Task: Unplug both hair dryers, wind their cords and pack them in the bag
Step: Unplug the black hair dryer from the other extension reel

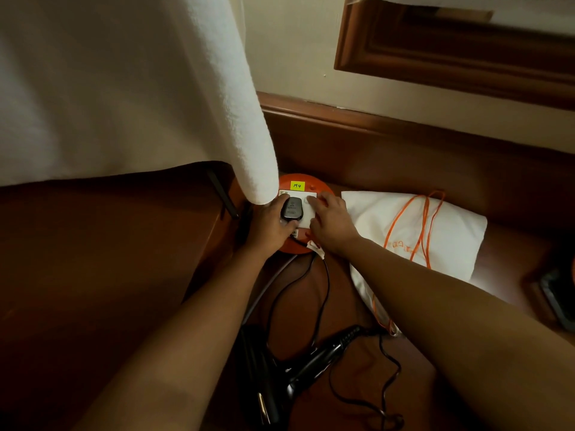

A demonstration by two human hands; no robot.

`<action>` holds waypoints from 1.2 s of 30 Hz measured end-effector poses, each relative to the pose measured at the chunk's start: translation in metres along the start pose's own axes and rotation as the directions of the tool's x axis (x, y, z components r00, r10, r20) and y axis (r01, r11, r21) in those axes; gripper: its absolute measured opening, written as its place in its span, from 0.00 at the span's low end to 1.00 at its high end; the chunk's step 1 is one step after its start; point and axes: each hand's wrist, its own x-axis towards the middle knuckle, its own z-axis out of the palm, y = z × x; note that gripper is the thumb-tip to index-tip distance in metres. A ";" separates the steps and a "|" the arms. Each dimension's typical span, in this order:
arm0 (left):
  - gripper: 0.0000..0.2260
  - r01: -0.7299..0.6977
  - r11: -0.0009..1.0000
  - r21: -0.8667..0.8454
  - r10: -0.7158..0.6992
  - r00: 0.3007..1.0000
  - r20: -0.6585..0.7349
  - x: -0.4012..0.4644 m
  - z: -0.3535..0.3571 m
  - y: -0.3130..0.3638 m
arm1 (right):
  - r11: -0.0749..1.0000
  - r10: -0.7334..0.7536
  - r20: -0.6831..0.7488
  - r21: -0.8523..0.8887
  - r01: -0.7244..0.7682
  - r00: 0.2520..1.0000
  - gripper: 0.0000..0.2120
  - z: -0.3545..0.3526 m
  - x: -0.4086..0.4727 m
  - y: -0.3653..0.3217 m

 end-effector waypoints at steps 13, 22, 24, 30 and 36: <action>0.29 -0.072 0.971 0.226 0.077 0.997 -0.013 0.002 -0.013 -0.024 | 0.991 0.074 0.048 0.105 -0.079 0.996 0.25 -0.012 0.008 -0.026; 0.34 -0.128 0.952 0.276 0.079 0.980 0.183 0.005 -0.019 -0.041 | 0.979 0.120 0.107 0.152 -0.135 0.987 0.25 -0.001 0.019 -0.047; 0.34 -0.138 0.956 0.260 0.093 0.980 0.178 0.005 -0.018 -0.043 | 0.975 0.143 0.096 0.156 -0.157 0.985 0.25 0.000 0.021 -0.049; 0.32 -0.154 0.954 0.257 0.111 0.979 0.173 0.001 -0.018 -0.043 | 0.979 0.162 0.075 0.114 -0.170 0.984 0.31 0.004 0.023 -0.056; 0.32 -0.165 0.957 0.238 0.121 0.975 0.188 0.001 -0.020 -0.044 | 0.972 0.184 0.064 0.140 -0.192 0.981 0.32 0.002 0.024 -0.059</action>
